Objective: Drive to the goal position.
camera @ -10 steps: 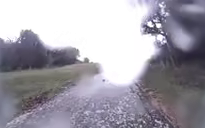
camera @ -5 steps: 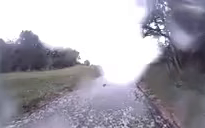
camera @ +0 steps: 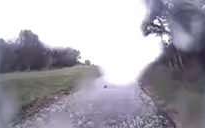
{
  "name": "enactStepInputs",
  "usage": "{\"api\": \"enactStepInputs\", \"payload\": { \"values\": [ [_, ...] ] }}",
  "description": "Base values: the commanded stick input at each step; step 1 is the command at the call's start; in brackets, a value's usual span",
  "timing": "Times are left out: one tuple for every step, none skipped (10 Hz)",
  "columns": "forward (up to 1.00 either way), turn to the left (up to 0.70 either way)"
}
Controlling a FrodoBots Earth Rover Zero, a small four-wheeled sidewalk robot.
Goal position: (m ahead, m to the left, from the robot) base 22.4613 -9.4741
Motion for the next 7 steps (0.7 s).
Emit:
{"api": "enactStepInputs", "payload": {
  "values": [
    [0.7,0.0],
    [0.7,0.0],
    [0.7,-0.28],
    [0.7,-0.28],
    [0.7,-0.28],
    [0.7,-0.28],
    [0.7,-0.28]
  ]
}}
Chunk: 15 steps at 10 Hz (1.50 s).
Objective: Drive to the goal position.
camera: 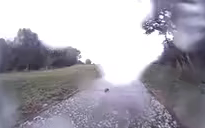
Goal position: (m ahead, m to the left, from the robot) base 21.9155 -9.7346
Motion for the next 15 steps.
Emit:
{"api": "enactStepInputs", "payload": {
  "values": [
    [0.7,-0.28],
    [0.7,-0.28],
    [0.7,-0.28],
    [0.7,-0.28],
    [0.7,0.0],
    [0.7,0.0],
    [0.7,0.0],
    [0.7,0.0],
    [0.7,0.0],
    [0.7,0.0],
    [0.7,0.0],
    [0.7,0.0],
    [0.7,0.0],
    [0.7,-0.03],
    [0.7,-0.15]
  ]
}}
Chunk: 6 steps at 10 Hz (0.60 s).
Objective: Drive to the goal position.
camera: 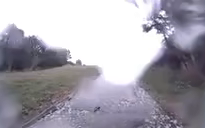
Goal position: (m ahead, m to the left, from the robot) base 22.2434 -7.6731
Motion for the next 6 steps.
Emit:
{"api": "enactStepInputs", "payload": {
  "values": [
    [0.7,-0.26],
    [0.7,-0.28],
    [0.7,-0.28],
    [0.7,-0.28],
    [0.7,-0.28],
    [0.7,-0.28]
  ]
}}
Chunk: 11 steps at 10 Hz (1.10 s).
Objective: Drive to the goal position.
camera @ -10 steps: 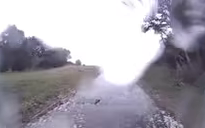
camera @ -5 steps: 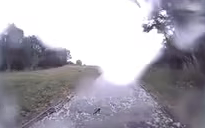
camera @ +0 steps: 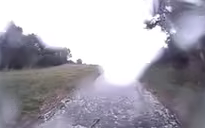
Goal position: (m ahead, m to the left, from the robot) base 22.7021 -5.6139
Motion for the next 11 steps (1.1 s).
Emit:
{"api": "enactStepInputs", "payload": {
  "values": [
    [0.7,-0.28],
    [0.7,-0.28],
    [0.7,-0.28],
    [0.7,-0.28],
    [0.7,-0.22],
    [0.7,-0.1],
    [0.7,0.0],
    [0.7,0.0],
    [0.7,0.0],
    [0.7,0.0],
    [0.7,0.0]
  ]
}}
